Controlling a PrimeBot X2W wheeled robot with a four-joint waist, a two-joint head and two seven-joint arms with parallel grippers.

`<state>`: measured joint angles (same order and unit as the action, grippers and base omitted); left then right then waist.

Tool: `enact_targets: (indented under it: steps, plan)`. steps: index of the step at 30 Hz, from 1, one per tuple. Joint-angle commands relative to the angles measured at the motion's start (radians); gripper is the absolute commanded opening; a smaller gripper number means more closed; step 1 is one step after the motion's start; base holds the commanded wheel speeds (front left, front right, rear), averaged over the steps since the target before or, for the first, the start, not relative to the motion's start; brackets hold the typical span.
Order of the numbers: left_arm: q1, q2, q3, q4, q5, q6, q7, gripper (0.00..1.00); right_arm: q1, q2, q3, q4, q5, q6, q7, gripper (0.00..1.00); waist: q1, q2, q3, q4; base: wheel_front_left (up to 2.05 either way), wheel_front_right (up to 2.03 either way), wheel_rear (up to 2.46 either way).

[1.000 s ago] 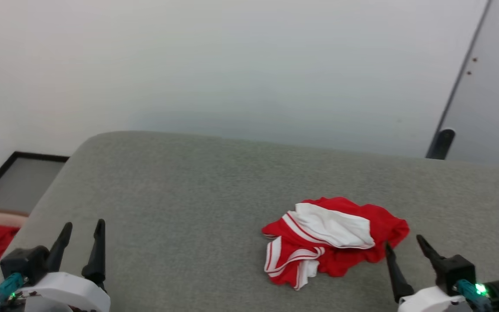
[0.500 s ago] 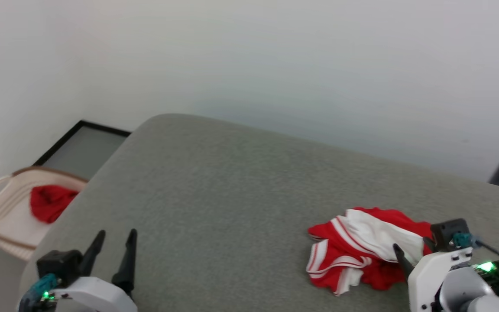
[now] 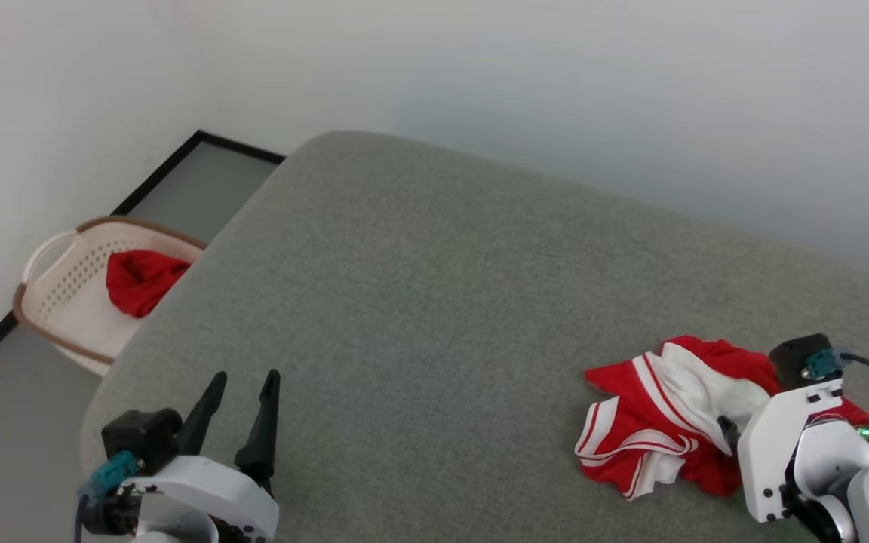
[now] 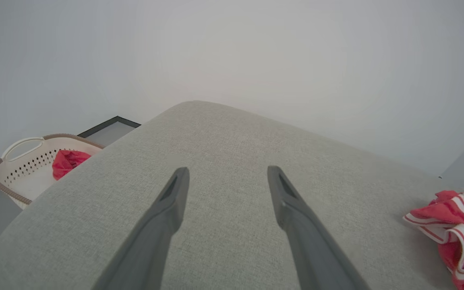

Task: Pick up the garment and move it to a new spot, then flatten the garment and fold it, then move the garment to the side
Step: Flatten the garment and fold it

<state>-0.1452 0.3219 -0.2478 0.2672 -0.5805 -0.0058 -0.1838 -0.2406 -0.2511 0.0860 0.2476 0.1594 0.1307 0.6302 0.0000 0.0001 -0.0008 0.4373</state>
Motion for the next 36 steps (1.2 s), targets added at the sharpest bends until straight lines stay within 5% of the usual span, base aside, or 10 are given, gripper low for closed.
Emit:
enact_targets:
  steps: [1,2,11,27,32,34,35,36]
  plan:
    - [-0.015,-0.002,0.000,0.008,-0.004,-0.005,-0.004,1.00,-0.012,-0.005,0.011,0.007,0.010,0.000,0.009,0.47,0.0000,-0.0001,0.027,0.023,0.00,0.00,0.00]
    - [-0.020,-0.004,-0.002,0.014,-0.005,-0.008,-0.006,1.00,-0.017,-0.009,0.016,0.007,0.012,0.000,0.012,0.00,0.0000,-0.0001,0.029,0.024,0.00,0.00,0.00]
    - [-0.045,-0.003,-0.018,0.054,-0.007,-0.020,-0.003,1.00,-0.059,0.012,-0.030,-0.011,0.084,0.000,0.062,0.00,0.0000,-0.0001,0.010,0.011,0.00,0.00,0.00]
    - [-0.045,0.008,-0.028,0.042,-0.017,-0.018,0.007,1.00,-0.072,0.047,-0.507,0.062,-0.024,0.000,0.075,0.00,0.0000,-0.0001,-0.001,-0.053,0.00,0.00,0.00]
    - [-0.052,0.004,-0.036,0.043,-0.015,-0.021,0.009,1.00,-0.052,0.058,-0.582,0.124,-0.076,0.000,0.051,0.00,0.0000,-0.0001,0.007,-0.064,0.00,0.00,0.00]
    - [-0.056,0.004,-0.039,0.045,-0.017,-0.022,0.009,1.00,-0.048,0.067,-0.597,0.155,-0.089,0.000,0.035,0.10,0.0000,-0.0001,0.011,-0.071,0.00,0.00,0.00]
    - [-0.057,0.003,-0.041,0.046,-0.016,-0.023,0.009,1.00,-0.049,0.068,-0.604,0.169,-0.094,0.000,0.024,0.27,0.0000,-0.0001,0.013,-0.074,0.00,0.00,0.00]
    - [-0.058,0.002,-0.041,0.048,-0.017,-0.023,0.008,1.00,-0.050,0.063,-0.601,0.180,-0.107,0.000,0.006,0.87,0.0000,-0.0001,0.014,-0.077,0.00,0.00,0.00]
